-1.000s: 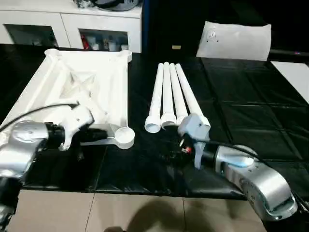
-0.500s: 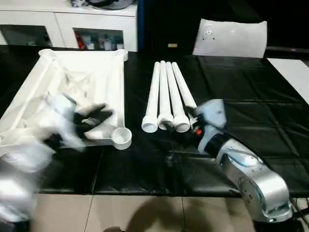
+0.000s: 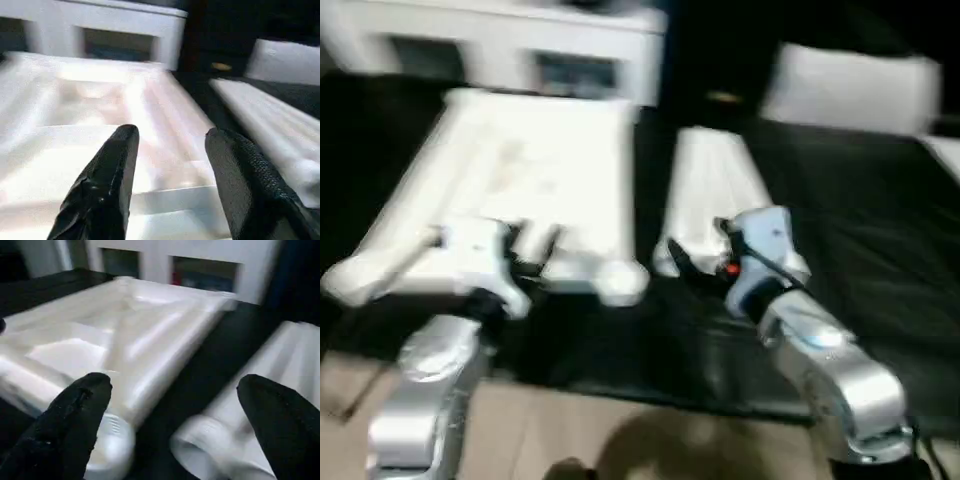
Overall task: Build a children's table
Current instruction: Move to table
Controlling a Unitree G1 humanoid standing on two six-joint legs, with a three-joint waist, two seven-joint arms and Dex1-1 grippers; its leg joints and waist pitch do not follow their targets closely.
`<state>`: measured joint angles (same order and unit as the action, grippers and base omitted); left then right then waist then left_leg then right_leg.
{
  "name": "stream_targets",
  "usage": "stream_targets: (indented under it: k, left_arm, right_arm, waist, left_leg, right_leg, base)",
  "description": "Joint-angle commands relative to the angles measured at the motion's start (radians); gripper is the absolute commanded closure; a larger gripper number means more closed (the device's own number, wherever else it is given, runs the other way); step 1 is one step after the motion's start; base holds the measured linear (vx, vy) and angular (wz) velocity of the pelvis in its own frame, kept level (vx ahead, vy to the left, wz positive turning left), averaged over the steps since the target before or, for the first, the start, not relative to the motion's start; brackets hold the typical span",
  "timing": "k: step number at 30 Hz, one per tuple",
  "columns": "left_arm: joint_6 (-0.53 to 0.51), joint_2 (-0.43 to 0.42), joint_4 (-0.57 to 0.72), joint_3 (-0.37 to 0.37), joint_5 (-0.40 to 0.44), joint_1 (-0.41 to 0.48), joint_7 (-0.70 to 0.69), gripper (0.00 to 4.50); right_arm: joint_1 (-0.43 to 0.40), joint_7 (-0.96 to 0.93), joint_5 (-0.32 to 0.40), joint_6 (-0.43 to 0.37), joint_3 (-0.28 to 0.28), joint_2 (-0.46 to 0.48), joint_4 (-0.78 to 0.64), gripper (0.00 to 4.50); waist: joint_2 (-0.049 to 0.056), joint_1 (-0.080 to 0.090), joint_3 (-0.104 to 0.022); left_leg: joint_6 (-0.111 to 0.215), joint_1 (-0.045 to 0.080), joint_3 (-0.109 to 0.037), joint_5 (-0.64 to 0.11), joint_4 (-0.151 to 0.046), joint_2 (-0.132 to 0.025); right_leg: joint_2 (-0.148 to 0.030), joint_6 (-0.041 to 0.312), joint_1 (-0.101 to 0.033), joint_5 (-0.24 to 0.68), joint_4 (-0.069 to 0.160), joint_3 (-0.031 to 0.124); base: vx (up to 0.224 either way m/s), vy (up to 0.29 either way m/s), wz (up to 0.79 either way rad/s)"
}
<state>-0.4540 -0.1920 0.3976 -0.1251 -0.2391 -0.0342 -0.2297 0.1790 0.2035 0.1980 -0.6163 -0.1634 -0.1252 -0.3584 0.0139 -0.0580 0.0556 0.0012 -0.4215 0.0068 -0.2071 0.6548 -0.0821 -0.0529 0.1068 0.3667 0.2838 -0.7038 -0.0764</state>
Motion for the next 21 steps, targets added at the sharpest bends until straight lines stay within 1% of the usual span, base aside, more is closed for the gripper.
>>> stream_targets:
  k: [1,2,3,4,5,6,7,8,9,10,11,12,13,14,15,16,17,18,19,20,21]
  left_arm:
    - [-0.017,0.003,0.029,0.023,0.012,0.002,0.009,1.97]
    - [-0.028,0.002,0.032,0.021,0.008,0.000,0.006,1.97]
    - [-0.032,-0.001,0.035,0.021,0.008,-0.002,0.004,1.97]
    - [-0.033,-0.002,0.035,0.021,0.009,-0.002,0.003,1.97]
    - [-0.034,-0.010,0.037,0.025,0.008,-0.007,0.000,1.97]
    - [-0.034,-0.012,0.037,0.027,0.008,-0.008,0.000,1.83]
    - [-0.034,-0.014,0.034,0.027,0.009,-0.010,0.002,1.83]
    - [-0.037,-0.017,0.031,0.026,0.009,-0.012,0.003,1.66]
    - [-0.038,-0.020,0.030,0.026,0.010,-0.013,0.002,1.60]
    - [-0.040,-0.024,0.026,0.028,0.011,-0.015,0.001,1.60]
    - [-0.040,-0.025,0.024,0.028,0.011,-0.015,0.001,1.43]
    - [-0.042,-0.030,0.020,0.031,0.012,-0.018,-0.002,1.33]
    - [-0.044,-0.033,0.019,0.034,0.013,-0.020,-0.005,1.33]
    - [-0.048,-0.032,0.013,0.036,0.010,-0.024,-0.006,1.33]
    - [-0.049,-0.029,0.010,0.036,0.007,-0.026,-0.005,1.33]
    - [-0.050,-0.029,0.010,0.036,0.007,-0.026,-0.005,1.19]
    - [-0.050,-0.028,0.009,0.037,0.006,-0.027,-0.004,1.09]
    - [-0.049,-0.026,0.007,0.037,0.003,-0.028,-0.005,1.02]
    - [-0.049,-0.027,0.007,0.038,0.003,-0.028,-0.005,1.00]
    - [-0.049,-0.027,0.006,0.041,0.004,-0.028,-0.006,0.87]
    - [-0.047,-0.027,0.005,0.045,0.003,-0.025,-0.005,0.76]
  right_arm:
    - [-0.002,-0.037,-0.027,0.034,0.035,0.003,0.009,0.00]
    - [-0.003,-0.042,-0.027,0.037,0.042,0.008,0.014,0.00]
    - [-0.005,-0.045,-0.026,0.033,0.046,0.011,0.016,0.00]
    - [-0.005,-0.046,-0.026,0.032,0.047,0.011,0.016,0.00]
    - [-0.010,-0.067,-0.037,0.036,0.060,0.017,0.022,0.00]
    - [-0.012,-0.076,-0.041,0.039,0.066,0.021,0.023,0.00]
    - [-0.015,-0.088,-0.044,0.037,0.073,0.026,0.024,0.00]
    - [-0.017,-0.102,-0.048,0.031,0.079,0.029,0.021,0.00]
    - [-0.018,-0.103,-0.039,0.019,0.085,0.034,0.017,0.00]
    - [-0.020,-0.092,-0.014,0.000,0.092,0.038,0.007,0.00]
    - [-0.021,-0.088,-0.007,-0.002,0.093,0.038,0.003,0.00]
    - [-0.027,-0.077,0.013,-0.010,0.092,0.045,-0.013,0.00]
    - [-0.030,-0.075,0.021,-0.017,0.092,0.050,-0.023,0.00]
    - [-0.034,-0.073,0.026,-0.030,0.087,0.051,-0.033,0.00]
    - [-0.036,-0.074,0.019,-0.030,0.082,0.049,-0.036,0.00]
    - [-0.036,-0.074,0.017,-0.029,0.081,0.049,-0.036,0.00]
    - [-0.037,-0.076,0.012,-0.026,0.079,0.049,-0.037,0.00]
    - [-0.040,-0.078,0.007,-0.019,0.077,0.049,-0.040,0.00]
    - [-0.040,-0.078,0.005,-0.017,0.077,0.049,-0.040,0.00]
    - [-0.044,-0.083,-0.010,-0.005,0.073,0.046,-0.042,0.00]
    - [-0.048,-0.082,-0.020,0.005,0.067,0.040,-0.043,0.00]
  waist:
    - [0.036,0.016,-0.058]
    - [0.037,0.004,-0.052]
    - [0.022,0.003,-0.051]
    - [-0.010,-0.003,-0.047]
    - [-0.029,-0.023,-0.040]
    - [-0.051,-0.035,-0.038]
    - [-0.038,-0.038,-0.038]
    - [-0.033,-0.036,-0.037]
    - [-0.017,-0.036,-0.042]
    - [-0.015,-0.023,-0.042]
    - [-0.005,-0.004,-0.040]
    - [0.005,-0.002,-0.044]
    - [0.000,0.005,-0.044]
    - [0.012,0.009,-0.051]
    - [-0.014,-0.010,-0.048]
    - [-0.014,-0.022,-0.048]
    - [-0.023,-0.038,-0.045]
    - [-0.025,-0.044,-0.045]
    - [-0.022,-0.059,-0.047]
    - [-0.003,-0.062,-0.066]
    - [-0.009,-0.054,-0.066]
  left_leg:
    - [0.132,0.084,-0.090,-0.102,-0.161,-0.225]
    - [0.127,0.057,-0.078,-0.195,-0.181,-0.207]
    - [0.137,0.047,-0.072,-0.256,-0.189,-0.192]
    - [0.097,0.026,-0.040,-0.355,-0.168,-0.134]
    - [0.000,0.017,0.029,-0.315,-0.046,-0.059]
    - [-0.018,0.034,0.048,-0.188,0.010,-0.054]
    - [-0.036,0.004,0.044,-0.038,0.025,-0.058]
    - [-0.071,0.003,0.056,-0.041,-0.020,-0.075]
    - [-0.087,0.014,0.056,-0.068,-0.053,-0.092]
    - [-0.106,0.037,0.064,-0.192,-0.096,-0.111]
    - [-0.118,0.042,0.061,-0.287,-0.120,-0.124]
    - [-0.120,0.048,0.059,-0.315,-0.125,-0.129]
    - [-0.093,0.039,0.066,-0.321,-0.127,-0.124]
    - [-0.110,0.077,0.120,-0.280,-0.084,-0.123]
    - [-0.129,0.058,0.138,-0.243,-0.072,-0.104]
    - [-0.127,0.054,0.141,-0.225,-0.064,-0.104]
    - [-0.091,0.046,0.137,-0.217,-0.028,-0.096]
    - [-0.075,0.041,0.125,-0.202,-0.014,-0.098]
    - [-0.052,0.016,0.098,-0.160,0.013,-0.096]
    - [0.046,-0.033,0.045,-0.063,0.009,-0.099]
    - [0.087,-0.029,0.042,-0.047,0.011,-0.097]
  right_leg:
    - [-0.002,-0.049,0.049,0.107,-0.036,0.022]
    - [-0.010,-0.072,0.031,0.077,-0.033,0.039]
    - [-0.017,-0.075,0.014,0.070,-0.018,0.055]
    - [-0.059,-0.056,-0.009,0.070,0.064,0.102]
    - [-0.178,-0.041,-0.004,0.381,0.192,0.150]
    - [-0.190,-0.104,0.009,0.578,0.231,0.166]
    - [-0.184,-0.156,-0.017,0.731,0.222,0.176]
    - [-0.150,-0.148,-0.021,0.715,0.209,0.149]
    - [-0.130,-0.120,-0.023,0.612,0.191,0.134]
    - [-0.072,-0.091,-0.001,0.501,0.168,0.105]
    - [-0.058,-0.053,-0.004,0.388,0.153,0.092]
    - [-0.060,-0.036,-0.007,0.334,0.150,0.092]
    - [-0.079,-0.006,-0.019,0.280,0.153,0.101]
    - [-0.066,-0.027,0.018,0.334,0.194,0.155]
    - [-0.063,-0.050,-0.007,0.401,0.194,0.195]
    - [-0.069,-0.058,-0.011,0.408,0.197,0.221]
    - [-0.094,-0.059,-0.020,0.459,0.213,0.282]
    - [-0.108,-0.056,-0.027,0.482,0.218,0.308]
    - [-0.126,-0.046,-0.049,0.467,0.222,0.354]
    - [-0.177,0.025,-0.071,0.291,0.201,0.300]
    - [-0.172,0.045,-0.058,0.226,0.205,0.287]
  base:
    - [-0.015,-0.033,0.51]
    - [-0.047,-0.082,0.28]
    - [-0.069,-0.123,0.03]
    - [-0.069,-0.123,0.03]
    - [-0.097,-0.128,-0.06]
    - [-0.102,-0.104,-0.17]
    - [-0.102,-0.104,-0.17]
    - [-0.069,-0.065,-0.21]
    - [-0.054,-0.026,-0.05]
    - [-0.054,-0.026,-0.05]
    - [0.000,0.000,0.00]
    - [0.000,0.000,0.00]
    - [0.000,0.000,0.00]
    - [0.000,0.000,0.00]
    - [0.011,0.061,-0.34]
    - [0.011,0.061,-0.34]
    - [0.034,0.098,-0.55]
    - [0.031,0.154,-0.64]
    - [0.031,0.154,-0.64]
    - [0.040,0.212,-0.51]
    - [0.032,0.262,-0.15]
